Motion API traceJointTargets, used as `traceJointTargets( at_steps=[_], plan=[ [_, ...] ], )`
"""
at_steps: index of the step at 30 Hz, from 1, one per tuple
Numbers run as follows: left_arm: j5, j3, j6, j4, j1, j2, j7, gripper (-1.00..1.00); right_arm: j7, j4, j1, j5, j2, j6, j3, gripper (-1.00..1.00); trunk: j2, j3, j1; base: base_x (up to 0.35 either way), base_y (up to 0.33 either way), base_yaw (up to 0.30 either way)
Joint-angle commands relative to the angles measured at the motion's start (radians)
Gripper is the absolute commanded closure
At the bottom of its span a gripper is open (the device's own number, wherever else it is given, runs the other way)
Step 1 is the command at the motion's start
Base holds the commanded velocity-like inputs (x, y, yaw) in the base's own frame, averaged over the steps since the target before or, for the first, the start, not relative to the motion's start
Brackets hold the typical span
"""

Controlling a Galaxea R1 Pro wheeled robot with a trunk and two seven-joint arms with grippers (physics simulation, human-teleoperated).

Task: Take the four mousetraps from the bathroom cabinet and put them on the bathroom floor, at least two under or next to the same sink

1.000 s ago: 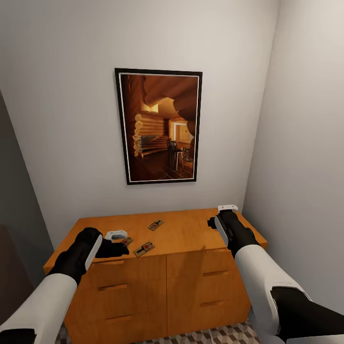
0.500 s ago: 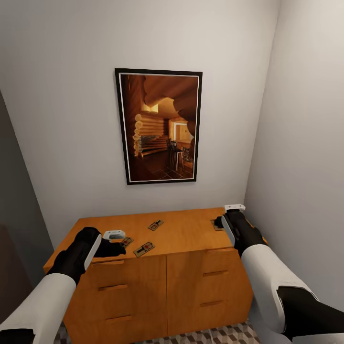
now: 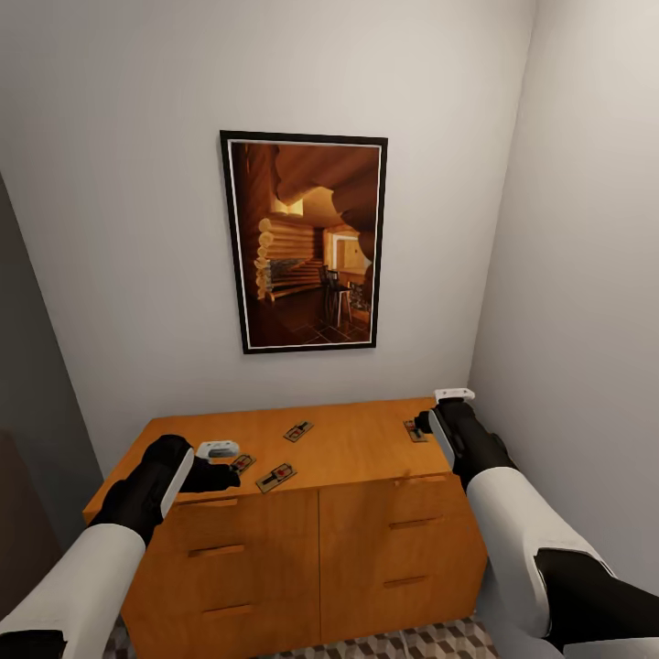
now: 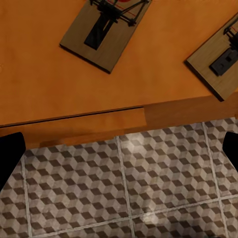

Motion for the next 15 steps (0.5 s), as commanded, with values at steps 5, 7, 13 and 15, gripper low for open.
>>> traceJointTargets(
  at_steps=[5, 7, 13, 15],
  plan=[
    [0.001, 0.004, 0.004, -0.001, -0.001, 0.001, 0.0, -1.0, 0.001, -0.003, -0.001, 0.01, 0.0, 0.005, -0.005, -1.0, -0.001, -0.002, 0.0, 0.0, 0.0, 0.0],
    [0.001, 0.005, 0.004, 0.0, -0.001, 0.0, 0.0, -1.0, -0.001, -0.003, -0.001, 0.01, -0.001, 0.004, -0.005, -1.0, -0.001, -0.002, 0.0, 0.0, 0.0, 0.0],
    [0.0, 0.004, 0.004, 0.002, -0.001, -0.002, 0.002, -1.0, -0.003, 0.001, -0.001, 0.009, -0.012, 0.003, -0.005, -1.0, -0.001, -0.002, 0.0, 0.0, 0.0, 0.0],
    [0.0, 0.003, 0.004, 0.001, -0.001, -0.002, 0.004, -1.0, -0.004, 0.002, -0.002, 0.009, -0.016, 0.002, -0.005, -1.0, -0.001, -0.002, 0.0, 0.0, 0.0, 0.0]
  ],
)
